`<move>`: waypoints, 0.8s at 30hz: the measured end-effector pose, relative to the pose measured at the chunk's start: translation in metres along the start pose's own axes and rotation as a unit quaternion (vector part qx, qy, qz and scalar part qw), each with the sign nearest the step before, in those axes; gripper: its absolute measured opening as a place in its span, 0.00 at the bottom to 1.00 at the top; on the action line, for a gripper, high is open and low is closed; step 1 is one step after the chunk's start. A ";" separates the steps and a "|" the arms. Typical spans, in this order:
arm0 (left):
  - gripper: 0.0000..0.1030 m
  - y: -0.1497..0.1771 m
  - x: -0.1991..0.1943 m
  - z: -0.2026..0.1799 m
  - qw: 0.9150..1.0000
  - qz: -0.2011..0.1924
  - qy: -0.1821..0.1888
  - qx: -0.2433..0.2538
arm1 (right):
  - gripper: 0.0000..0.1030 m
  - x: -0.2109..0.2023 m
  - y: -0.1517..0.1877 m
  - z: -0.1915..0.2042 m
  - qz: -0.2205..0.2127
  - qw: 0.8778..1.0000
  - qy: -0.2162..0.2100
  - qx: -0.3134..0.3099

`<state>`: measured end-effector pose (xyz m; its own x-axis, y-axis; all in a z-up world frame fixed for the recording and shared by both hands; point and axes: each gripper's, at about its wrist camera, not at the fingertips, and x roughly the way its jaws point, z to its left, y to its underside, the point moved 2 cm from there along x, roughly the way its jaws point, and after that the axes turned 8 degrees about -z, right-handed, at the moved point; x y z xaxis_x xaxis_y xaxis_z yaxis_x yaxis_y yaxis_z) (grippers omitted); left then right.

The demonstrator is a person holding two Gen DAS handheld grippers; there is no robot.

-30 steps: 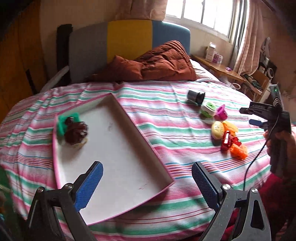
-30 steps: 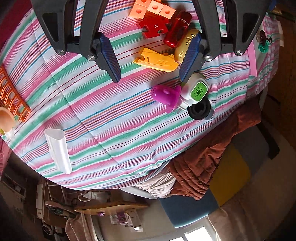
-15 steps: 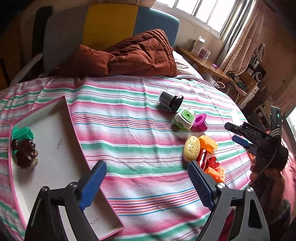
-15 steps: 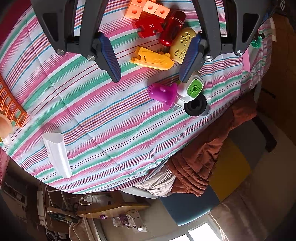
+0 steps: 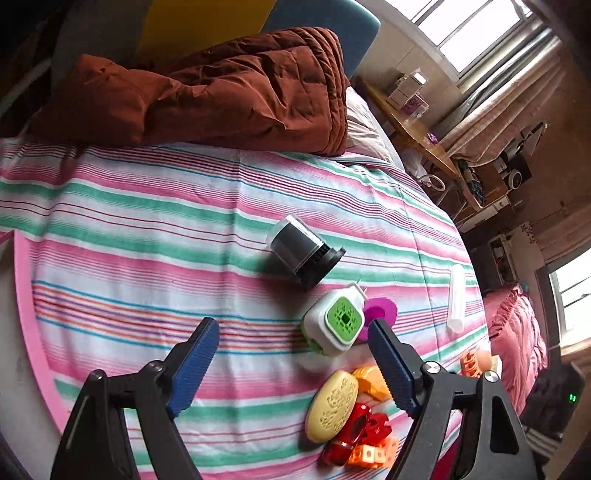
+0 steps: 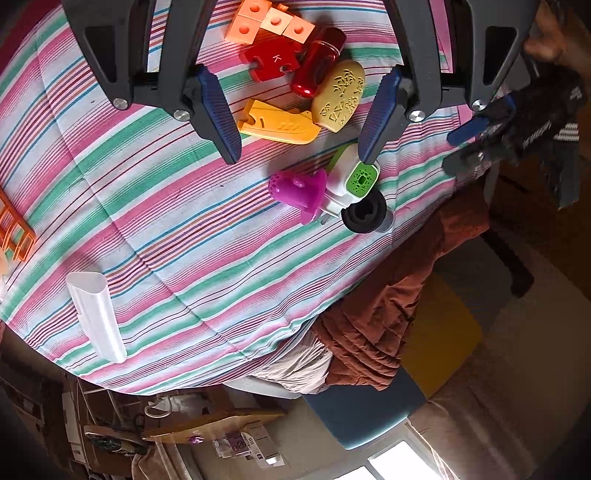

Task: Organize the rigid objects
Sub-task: 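Grasp the black-lidded canister with the left tool and lift it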

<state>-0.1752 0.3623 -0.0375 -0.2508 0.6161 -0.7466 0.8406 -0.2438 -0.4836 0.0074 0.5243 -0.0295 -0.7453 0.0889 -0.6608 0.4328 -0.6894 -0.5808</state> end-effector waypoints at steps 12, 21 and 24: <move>0.81 -0.040 0.089 0.003 0.991 0.042 -0.007 -0.124 | 0.65 0.001 0.001 -0.002 0.017 0.998 -0.047 0.030; 0.48 -0.034 0.114 -0.014 0.997 0.049 -0.048 -0.036 | 0.65 0.007 0.003 -0.006 0.033 0.997 -0.056 0.048; 0.45 -0.027 0.102 -0.015 0.998 0.044 -0.050 0.000 | 0.65 0.007 0.002 -0.010 0.034 0.997 -0.054 0.053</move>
<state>-0.2161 0.4431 -0.0940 -0.2237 0.5145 -0.8278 0.8612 -0.2934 -0.4150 0.0079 0.5304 -0.0402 -0.7681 -0.0344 -0.6394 0.4330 -0.7635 -0.4791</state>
